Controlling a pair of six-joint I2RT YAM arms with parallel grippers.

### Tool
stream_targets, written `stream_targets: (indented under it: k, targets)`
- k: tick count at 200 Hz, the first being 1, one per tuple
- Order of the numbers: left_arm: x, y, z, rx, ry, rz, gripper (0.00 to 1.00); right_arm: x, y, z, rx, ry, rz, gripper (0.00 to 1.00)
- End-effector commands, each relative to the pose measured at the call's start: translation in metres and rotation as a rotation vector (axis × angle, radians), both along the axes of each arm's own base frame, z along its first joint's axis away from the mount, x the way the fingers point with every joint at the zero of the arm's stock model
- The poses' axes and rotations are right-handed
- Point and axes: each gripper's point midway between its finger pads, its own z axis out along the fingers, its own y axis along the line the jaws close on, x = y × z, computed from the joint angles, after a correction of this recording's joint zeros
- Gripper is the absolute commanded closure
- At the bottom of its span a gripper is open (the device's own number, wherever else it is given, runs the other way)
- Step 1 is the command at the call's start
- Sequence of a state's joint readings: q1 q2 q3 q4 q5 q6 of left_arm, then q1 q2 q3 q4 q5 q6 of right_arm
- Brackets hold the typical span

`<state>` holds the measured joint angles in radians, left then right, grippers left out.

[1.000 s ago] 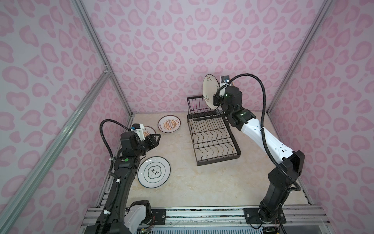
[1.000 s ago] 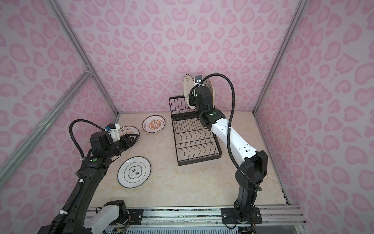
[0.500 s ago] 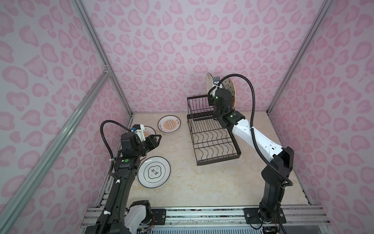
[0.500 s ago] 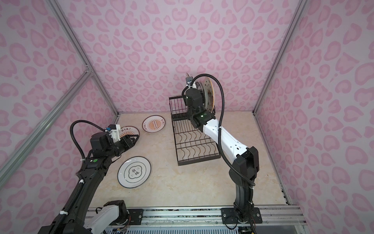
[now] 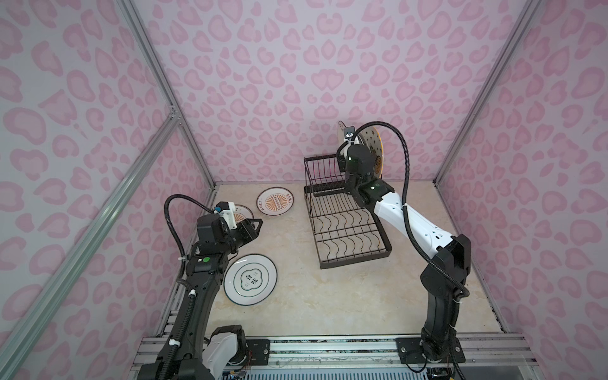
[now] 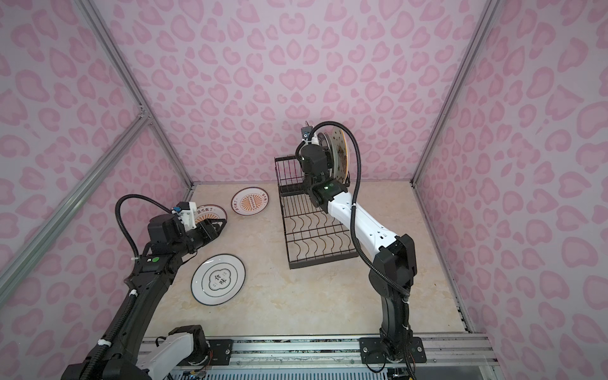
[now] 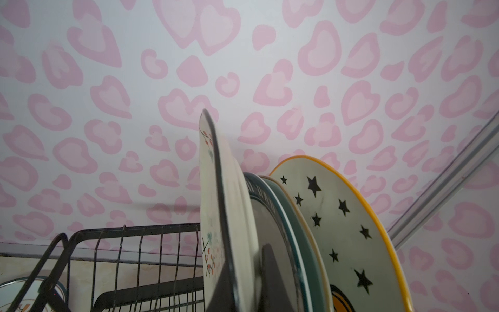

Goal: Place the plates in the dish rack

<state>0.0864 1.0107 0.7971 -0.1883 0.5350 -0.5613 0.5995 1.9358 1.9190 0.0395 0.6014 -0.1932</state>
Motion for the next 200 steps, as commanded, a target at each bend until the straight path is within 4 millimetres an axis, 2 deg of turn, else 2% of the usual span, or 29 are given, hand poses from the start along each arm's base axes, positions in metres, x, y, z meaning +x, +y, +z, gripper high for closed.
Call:
stream_targets:
  k: [1, 81, 200]
  targets:
    - [0.001, 0.0, 0.006, 0.014, -0.017, -0.011, 0.54, 0.003, -0.001, 0.017, 0.07, -0.082, -0.004, 1.0]
    - [0.002, 0.0, 0.006, 0.016, -0.015, -0.014, 0.54, 0.009, 0.001, -0.008, 0.098, -0.044, 0.024, 1.0]
    - [0.0, 0.0, 0.006, 0.021, -0.012, -0.009, 0.53, 0.008, 0.0, -0.029, 0.109, 0.001, 0.032, 1.0]
